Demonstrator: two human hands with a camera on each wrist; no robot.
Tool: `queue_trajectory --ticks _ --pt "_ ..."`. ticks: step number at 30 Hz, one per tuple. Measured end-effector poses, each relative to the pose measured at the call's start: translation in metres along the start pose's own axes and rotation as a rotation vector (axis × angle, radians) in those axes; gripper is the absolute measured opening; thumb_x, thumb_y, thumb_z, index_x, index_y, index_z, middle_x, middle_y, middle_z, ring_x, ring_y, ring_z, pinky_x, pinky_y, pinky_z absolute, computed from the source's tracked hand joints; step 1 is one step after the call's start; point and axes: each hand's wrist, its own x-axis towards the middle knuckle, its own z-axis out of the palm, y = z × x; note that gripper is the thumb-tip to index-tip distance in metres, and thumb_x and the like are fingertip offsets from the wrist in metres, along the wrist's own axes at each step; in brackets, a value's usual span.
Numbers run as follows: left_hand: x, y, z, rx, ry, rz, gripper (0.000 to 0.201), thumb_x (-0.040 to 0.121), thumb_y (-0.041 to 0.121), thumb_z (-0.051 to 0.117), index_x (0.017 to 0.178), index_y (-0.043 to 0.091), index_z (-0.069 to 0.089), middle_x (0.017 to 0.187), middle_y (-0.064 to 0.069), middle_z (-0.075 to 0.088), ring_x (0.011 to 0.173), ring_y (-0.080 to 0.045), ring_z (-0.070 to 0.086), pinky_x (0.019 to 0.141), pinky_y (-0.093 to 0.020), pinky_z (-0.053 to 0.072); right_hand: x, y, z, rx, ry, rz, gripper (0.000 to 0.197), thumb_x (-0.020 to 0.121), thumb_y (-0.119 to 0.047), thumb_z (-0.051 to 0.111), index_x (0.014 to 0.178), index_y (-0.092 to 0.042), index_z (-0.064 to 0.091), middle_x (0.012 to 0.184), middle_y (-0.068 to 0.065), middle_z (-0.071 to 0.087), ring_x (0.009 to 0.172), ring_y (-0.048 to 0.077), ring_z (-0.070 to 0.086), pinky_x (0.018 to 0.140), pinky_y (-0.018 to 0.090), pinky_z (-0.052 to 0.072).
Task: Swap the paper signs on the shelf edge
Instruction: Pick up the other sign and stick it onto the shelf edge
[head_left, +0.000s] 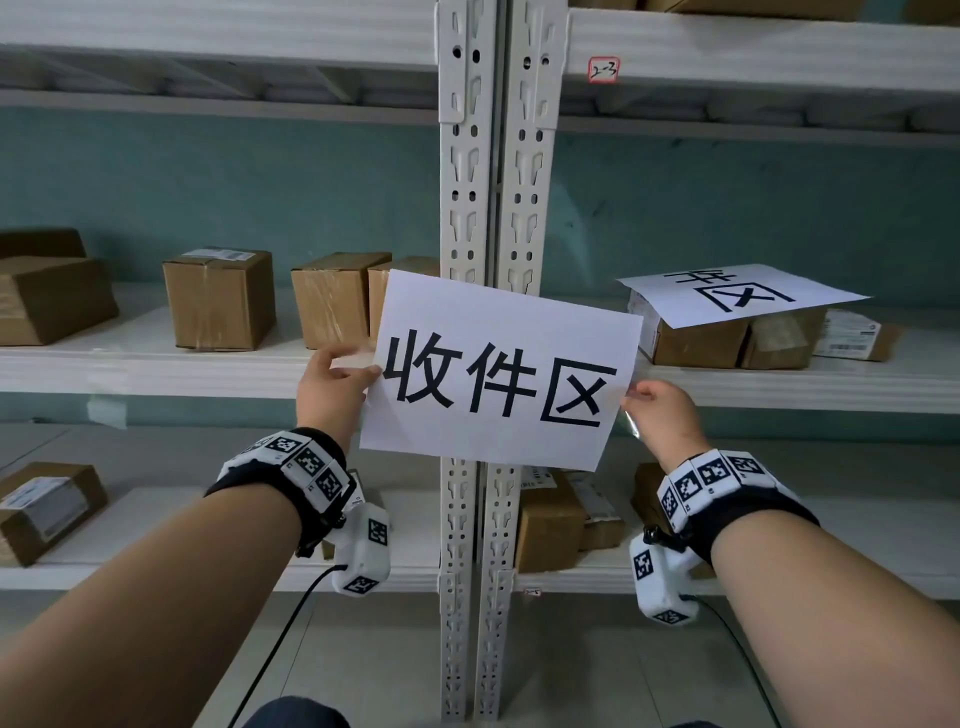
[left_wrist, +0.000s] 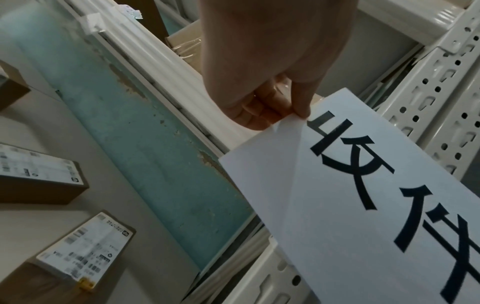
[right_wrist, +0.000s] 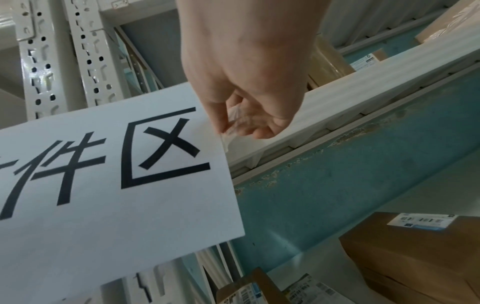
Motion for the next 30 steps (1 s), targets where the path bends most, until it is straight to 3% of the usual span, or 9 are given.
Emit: queue_trajectory --ticks 4,6,9,13,17,20,23,25,30 --pt "0.0 -0.006 -0.002 0.036 0.015 -0.005 0.006 0.091 0.015 0.06 0.093 0.02 0.06 0.092 -0.004 0.069 0.092 -0.021 0.066 0.086 -0.036 0.053 0.003 0.0 -0.001 -0.009 0.083 -0.001 0.023 0.091 -0.013 0.053 0.107 -0.003 0.066 0.114 0.012 0.066 0.103 0.028 0.059 0.079 0.026 0.039" --pt "0.0 -0.007 -0.002 0.023 0.033 -0.015 0.012 0.095 0.015 0.054 0.088 0.023 0.06 0.084 -0.001 0.07 0.088 -0.018 0.068 0.083 -0.033 0.052 0.003 0.0 -0.003 -0.004 0.106 -0.018 0.022 0.091 -0.013 0.053 0.105 -0.004 0.067 0.115 0.012 0.066 0.102 0.026 0.059 0.08 0.026 0.04" --pt "0.002 -0.008 -0.003 0.039 0.042 -0.032 0.011 0.096 0.018 0.052 0.094 0.02 0.062 0.087 -0.002 0.072 0.086 -0.016 0.068 0.08 -0.032 0.052 0.004 -0.002 -0.003 0.0 0.11 -0.033 0.02 0.092 -0.014 0.053 0.102 -0.006 0.067 0.114 0.009 0.066 0.095 0.02 0.055 0.08 0.026 0.04" --pt "0.005 -0.011 -0.004 0.136 0.056 -0.006 0.012 0.094 0.019 0.056 0.095 0.02 0.067 0.096 0.0 0.069 0.091 -0.018 0.063 0.086 -0.037 0.052 0.007 -0.006 -0.004 -0.01 0.125 -0.014 0.021 0.091 -0.015 0.052 0.103 -0.007 0.068 0.115 0.01 0.066 0.104 0.027 0.059 0.081 0.028 0.041" --pt "0.006 -0.013 -0.004 0.196 0.062 -0.001 0.014 0.093 0.018 0.059 0.099 0.018 0.071 0.097 0.003 0.065 0.092 -0.017 0.056 0.081 -0.028 0.04 0.009 -0.007 -0.004 -0.045 0.126 0.004 0.021 0.092 -0.014 0.05 0.106 -0.009 0.067 0.121 0.008 0.064 0.107 0.027 0.058 0.079 0.028 0.041" --pt "0.008 -0.015 -0.004 0.207 0.065 -0.008 0.012 0.092 0.017 0.06 0.097 0.019 0.071 0.098 0.003 0.066 0.093 -0.016 0.056 0.082 -0.027 0.04 0.01 -0.007 -0.002 -0.064 0.137 -0.013 0.02 0.093 -0.013 0.05 0.105 -0.009 0.066 0.12 0.008 0.064 0.108 0.028 0.058 0.078 0.026 0.039" --pt "0.013 -0.017 -0.003 0.21 0.074 -0.015 0.011 0.091 0.018 0.062 0.097 0.019 0.071 0.098 0.002 0.066 0.092 -0.017 0.057 0.082 -0.028 0.041 0.012 -0.006 -0.001 -0.082 0.146 -0.017 0.019 0.093 -0.014 0.05 0.104 -0.008 0.064 0.108 0.008 0.065 0.096 0.027 0.059 0.075 0.027 0.04" --pt "0.016 -0.017 -0.003 0.216 0.076 -0.013 0.009 0.09 0.018 0.063 0.097 0.018 0.069 0.096 0.0 0.065 0.089 -0.018 0.056 0.078 -0.028 0.041 0.013 -0.006 0.0 -0.094 0.156 -0.008 0.018 0.092 -0.016 0.052 0.105 -0.008 0.062 0.109 0.008 0.065 0.088 0.023 0.055 0.075 0.029 0.042" --pt "0.02 -0.018 -0.001 0.258 0.084 -0.014 0.007 0.089 0.018 0.064 0.095 0.015 0.067 0.093 -0.002 0.064 0.086 -0.02 0.056 0.077 -0.03 0.042 0.015 -0.004 0.001 -0.106 0.17 -0.012 0.015 0.091 -0.016 0.055 0.1 -0.009 0.064 0.109 0.005 0.066 0.1 0.028 0.061 0.08 0.032 0.045"
